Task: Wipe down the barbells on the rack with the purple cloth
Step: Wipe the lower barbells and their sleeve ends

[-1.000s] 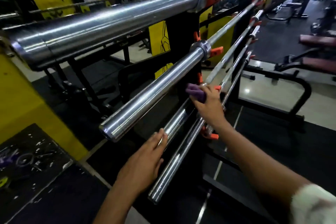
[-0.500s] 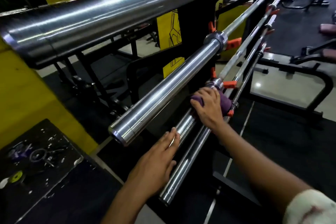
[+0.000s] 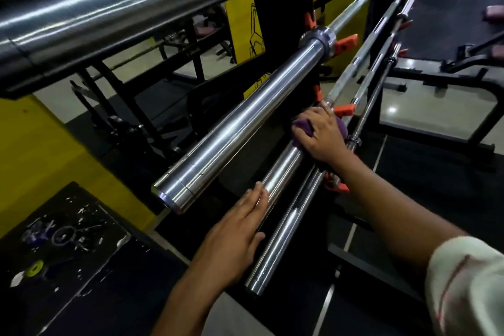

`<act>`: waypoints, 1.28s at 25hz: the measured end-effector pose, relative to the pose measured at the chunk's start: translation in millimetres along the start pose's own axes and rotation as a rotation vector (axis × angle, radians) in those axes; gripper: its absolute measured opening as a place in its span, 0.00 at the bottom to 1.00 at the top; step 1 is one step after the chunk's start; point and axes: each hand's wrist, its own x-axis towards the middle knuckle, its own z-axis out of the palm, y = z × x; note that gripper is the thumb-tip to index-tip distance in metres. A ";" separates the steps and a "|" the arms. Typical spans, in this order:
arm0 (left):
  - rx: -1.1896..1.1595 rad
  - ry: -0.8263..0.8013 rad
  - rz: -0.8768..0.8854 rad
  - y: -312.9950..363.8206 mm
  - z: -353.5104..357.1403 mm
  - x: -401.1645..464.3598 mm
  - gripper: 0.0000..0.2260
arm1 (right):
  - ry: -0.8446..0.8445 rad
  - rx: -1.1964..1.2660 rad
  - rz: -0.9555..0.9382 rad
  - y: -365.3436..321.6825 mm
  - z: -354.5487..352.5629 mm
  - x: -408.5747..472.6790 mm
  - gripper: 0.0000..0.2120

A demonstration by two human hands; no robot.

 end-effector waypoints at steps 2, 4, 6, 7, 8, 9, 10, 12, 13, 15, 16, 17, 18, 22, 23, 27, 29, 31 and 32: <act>-0.005 0.005 0.010 -2.3 1.5 0.7 0.36 | 0.024 -0.014 0.136 -23.5 8.0 -6.6 0.21; -0.016 0.007 0.006 -0.2 -0.4 0.2 0.36 | 0.031 -0.004 0.143 -59.4 14.6 -29.2 0.20; -0.024 0.004 0.001 3.7 -4.8 -0.2 0.35 | 0.025 -0.001 0.000 -83.5 17.8 -54.5 0.16; -0.024 -0.001 -0.006 5.0 -6.3 -0.3 0.35 | 0.010 -0.006 -0.063 -84.8 15.9 -59.9 0.14; -0.024 -0.005 -0.013 5.3 -6.8 -0.7 0.35 | -0.025 -0.002 -0.110 -79.1 13.4 -58.9 0.14; -0.023 -0.006 -0.014 5.5 -6.9 -1.1 0.35 | -0.065 -0.001 -0.140 -70.0 11.0 -54.7 0.14; -0.016 -0.004 -0.011 5.1 -6.4 -1.2 0.35 | -0.087 0.000 -0.150 -58.9 10.5 -48.5 0.15; -0.010 0.002 -0.005 4.6 -6.0 -1.4 0.35 | -0.052 0.017 -0.070 -39.7 9.9 -28.7 0.18; -0.015 0.008 -0.002 5.2 -5.9 -2.0 0.35 | -0.035 0.032 0.004 -32.1 7.6 -17.3 0.20; -0.020 0.011 -0.005 6.6 -6.3 -2.4 0.35 | -0.032 0.040 0.145 -26.5 4.7 -5.7 0.24; -0.020 0.009 -0.010 6.6 -6.9 -2.3 0.35 | -0.037 0.059 0.194 -26.8 5.8 -6.6 0.23; -0.022 0.009 -0.011 6.6 -7.6 -2.0 0.35 | -0.041 0.106 0.223 -32.1 5.3 -11.0 0.20; -0.024 0.012 -0.011 6.8 -7.8 -1.5 0.35 | -0.028 0.200 0.250 -41.0 4.5 -19.9 0.17; -0.032 0.026 -0.006 5.4 -6.9 -1.3 0.35 | 0.333 1.073 0.813 -96.3 7.3 -81.9 0.16; -0.031 0.027 -0.003 4.9 -6.5 -1.3 0.35 | 0.437 1.283 1.028 -104.2 9.3 -94.1 0.17; -0.046 0.027 0.003 4.4 -6.4 -2.1 0.35 | 0.492 1.638 1.279 -88.0 6.3 -70.0 0.26; -0.053 0.021 -0.002 5.2 -6.3 -3.3 0.36 | 0.605 1.667 1.281 -67.7 2.3 -33.1 0.24; -0.062 0.018 0.000 5.8 -6.8 -3.5 0.36 | 0.684 1.658 1.271 -45.0 12.6 -10.5 0.22; -0.065 0.019 0.003 4.9 -6.7 -3.3 0.36 | 0.716 1.605 1.260 -35.8 21.4 -6.4 0.21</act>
